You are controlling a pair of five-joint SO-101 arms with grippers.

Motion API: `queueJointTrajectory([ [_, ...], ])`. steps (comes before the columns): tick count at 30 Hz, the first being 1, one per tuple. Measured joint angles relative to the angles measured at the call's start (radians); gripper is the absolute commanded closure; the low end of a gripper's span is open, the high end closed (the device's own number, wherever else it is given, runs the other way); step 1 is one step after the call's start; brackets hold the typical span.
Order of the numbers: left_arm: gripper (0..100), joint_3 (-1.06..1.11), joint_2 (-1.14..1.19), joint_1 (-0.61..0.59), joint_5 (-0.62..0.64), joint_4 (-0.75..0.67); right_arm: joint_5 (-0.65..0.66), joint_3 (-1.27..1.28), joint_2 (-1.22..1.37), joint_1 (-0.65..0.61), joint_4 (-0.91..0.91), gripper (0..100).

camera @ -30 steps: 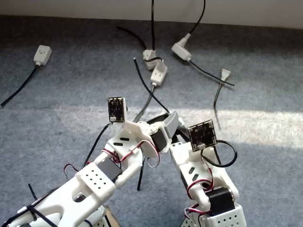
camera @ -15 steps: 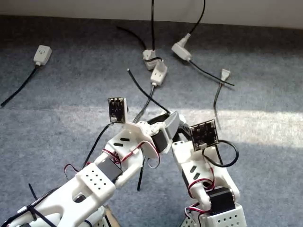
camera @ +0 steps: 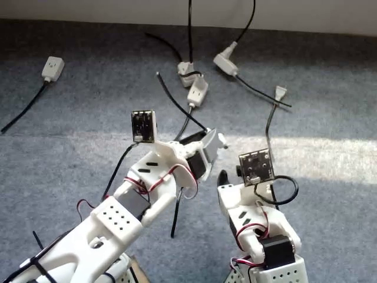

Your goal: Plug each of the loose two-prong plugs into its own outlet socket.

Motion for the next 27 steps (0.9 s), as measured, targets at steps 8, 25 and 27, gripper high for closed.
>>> queueJointTrajectory([
  [8, 99, -0.167, 0.021, -0.02, -0.038, 0.216, -0.011, 0.041, -0.003, 0.031, 0.04, 83.9],
  [25, 99, -0.858, 0.776, -0.084, 0.219, 0.755, -0.011, 0.166, -0.003, 0.207, 0.014, 83.9],
  [27, 99, -0.865, 0.786, -0.101, 0.222, 0.76, -0.011, 0.166, -0.003, 0.207, 0.014, 83.9],
])
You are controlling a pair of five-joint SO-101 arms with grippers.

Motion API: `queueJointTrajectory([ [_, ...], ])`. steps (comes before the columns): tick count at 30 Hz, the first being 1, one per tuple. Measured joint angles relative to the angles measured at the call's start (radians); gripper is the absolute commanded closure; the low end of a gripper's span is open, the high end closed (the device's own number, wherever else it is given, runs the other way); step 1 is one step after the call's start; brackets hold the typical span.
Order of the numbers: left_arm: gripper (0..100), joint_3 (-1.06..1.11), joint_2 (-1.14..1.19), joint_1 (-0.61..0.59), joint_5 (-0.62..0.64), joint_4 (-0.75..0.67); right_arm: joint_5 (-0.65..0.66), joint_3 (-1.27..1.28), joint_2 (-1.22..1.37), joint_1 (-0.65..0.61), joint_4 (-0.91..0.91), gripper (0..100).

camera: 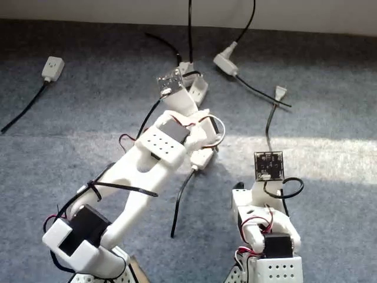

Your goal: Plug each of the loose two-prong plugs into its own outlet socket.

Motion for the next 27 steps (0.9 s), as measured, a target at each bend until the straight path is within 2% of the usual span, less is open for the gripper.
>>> queueJointTrajectory([
  [3, 99, -0.009, 0.0, -0.061, -0.063, 0.0, 0.0, 0.0, 0.0, 0.0, -0.003, 83.9],
  [10, 99, 0.008, -0.058, -0.199, -0.333, -0.063, 0.0, 0.002, 0.0, 0.0, -0.026, 83.9],
  [15, 99, 0.121, -0.114, -0.192, -0.62, -0.241, 0.0, 0.014, 0.0, -0.002, -0.038, 83.9],
  [21, 99, 0.342, -0.21, -0.172, -0.993, -0.479, 0.069, 0.025, 0.0, -0.146, -0.138, 83.9],
  [23, 99, 0.39, -0.259, -0.18, -1.046, -0.506, 0.075, 0.028, 0.002, -0.158, -0.178, 83.9],
  [27, 99, 0.456, -0.356, -0.218, -1.068, -0.52, 0.078, 0.029, 0.002, -0.167, -0.242, 83.9],
])
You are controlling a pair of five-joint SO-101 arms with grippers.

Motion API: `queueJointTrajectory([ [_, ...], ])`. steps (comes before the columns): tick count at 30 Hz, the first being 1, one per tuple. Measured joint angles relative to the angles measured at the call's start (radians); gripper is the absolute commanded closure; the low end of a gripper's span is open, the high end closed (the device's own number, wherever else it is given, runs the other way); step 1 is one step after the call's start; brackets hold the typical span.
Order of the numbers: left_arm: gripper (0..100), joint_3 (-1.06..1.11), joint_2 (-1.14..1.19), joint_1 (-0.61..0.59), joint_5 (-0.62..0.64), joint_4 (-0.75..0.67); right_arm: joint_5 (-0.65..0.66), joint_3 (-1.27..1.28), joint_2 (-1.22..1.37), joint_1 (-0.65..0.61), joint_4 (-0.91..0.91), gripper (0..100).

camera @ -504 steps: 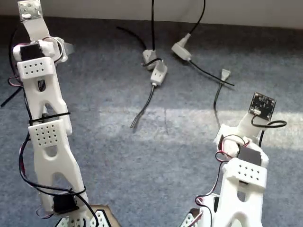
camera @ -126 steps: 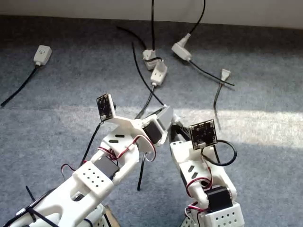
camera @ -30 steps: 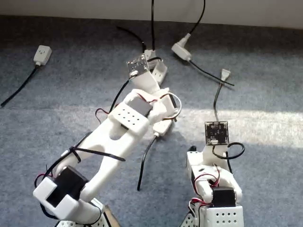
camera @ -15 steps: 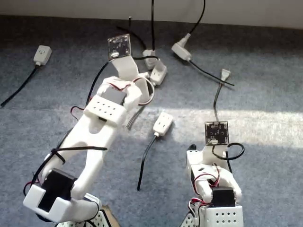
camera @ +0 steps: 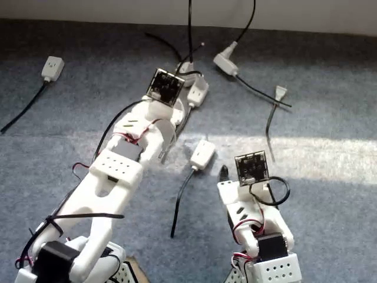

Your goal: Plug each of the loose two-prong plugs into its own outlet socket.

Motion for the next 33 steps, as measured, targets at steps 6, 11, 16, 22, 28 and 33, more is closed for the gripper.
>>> queueJointTrajectory([
  [6, 99, 0.08, -0.089, -0.034, 0.041, -0.002, 0.003, 0.002, 0.0, 0.0, -0.009, 84.0],
  [11, 99, 0.107, -0.115, -0.08, 0.21, 0.009, -0.006, 0.002, 0.0, 0.0, -0.011, 84.0],
  [16, 99, 0.11, -0.115, -0.181, 0.255, 0.066, -0.02, 0.002, 0.0, 0.0, -0.014, 84.2],
  [22, 99, 0.163, -0.115, -0.288, 0.258, 0.066, -0.02, 0.002, 0.063, 0.02, -0.014, 87.7],
  [28, 99, 0.17, -0.117, -0.33, 0.112, 0.066, -0.02, -0.025, 0.256, 0.184, -0.014, 87.5],
  [33, 99, 0.17, -0.117, -0.43, 0.063, 0.066, -0.02, -0.175, 0.545, 0.212, -0.002, 87.5],
])
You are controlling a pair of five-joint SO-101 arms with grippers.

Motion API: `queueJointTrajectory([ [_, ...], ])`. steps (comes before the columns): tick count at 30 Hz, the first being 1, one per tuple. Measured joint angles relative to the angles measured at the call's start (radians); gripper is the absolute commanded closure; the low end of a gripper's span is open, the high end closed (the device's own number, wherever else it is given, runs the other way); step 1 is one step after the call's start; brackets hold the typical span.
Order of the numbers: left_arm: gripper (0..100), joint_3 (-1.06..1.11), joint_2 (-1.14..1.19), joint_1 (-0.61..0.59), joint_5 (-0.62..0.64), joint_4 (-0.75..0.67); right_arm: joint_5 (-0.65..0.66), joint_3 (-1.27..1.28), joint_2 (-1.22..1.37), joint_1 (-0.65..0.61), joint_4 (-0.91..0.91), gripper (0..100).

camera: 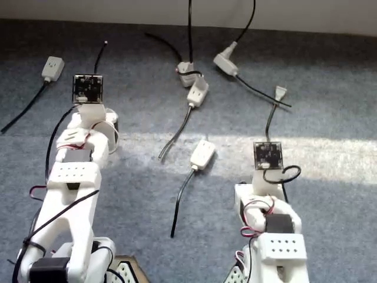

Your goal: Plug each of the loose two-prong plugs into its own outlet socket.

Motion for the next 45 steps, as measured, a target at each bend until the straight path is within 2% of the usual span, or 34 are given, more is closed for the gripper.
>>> queueJointTrajectory([
  [3, 99, 0.002, -0.031, -0.064, 0.017, 0.0, -0.021, -0.178, 0.209, 0.0, 0.054, 87.0],
  [6, 99, 0.034, -0.086, -0.114, 0.074, 0.0, -0.109, -0.385, 0.404, 0.0, 0.127, 80.5],
  [8, 99, 0.063, -0.132, -0.12, 0.08, 0.0, -0.175, -0.512, 0.516, -0.031, 0.172, 77.7],
  [11, 99, 0.115, -0.207, -0.126, 0.084, 0.0, -0.238, -0.624, 0.658, -0.109, 0.192, 78.7],
  [17, 99, 0.233, -0.368, -0.12, 0.091, 0.0, -0.239, -0.68, 0.91, -0.16, 0.063, 78.9],
  [23, 99, 0.333, -0.491, -0.043, 0.095, 0.0, -0.239, -0.799, 1.177, -0.212, -0.023, 78.9],
  [26, 99, 0.344, -0.509, -0.005, 0.16, 0.0, -0.242, -0.885, 1.287, -0.241, -0.025, 78.9],
  [30, 99, 0.344, -0.509, 0.021, 0.215, 0.0, -0.244, -0.951, 1.372, -0.29, -0.023, 78.9],
  [35, 99, 0.362, -0.511, 0.028, 0.222, 0.0, -0.244, -0.996, 1.393, -0.358, -0.021, 78.9],
  [41, 99, 0.37, -0.512, 0.028, 0.222, 0.0, -0.244, -1.066, 1.402, -0.506, -0.026, 78.9],
  [45, 99, 0.37, -0.512, 0.028, 0.169, 0.0, -0.244, -1.112, 1.438, -0.605, -0.026, 78.9],
])
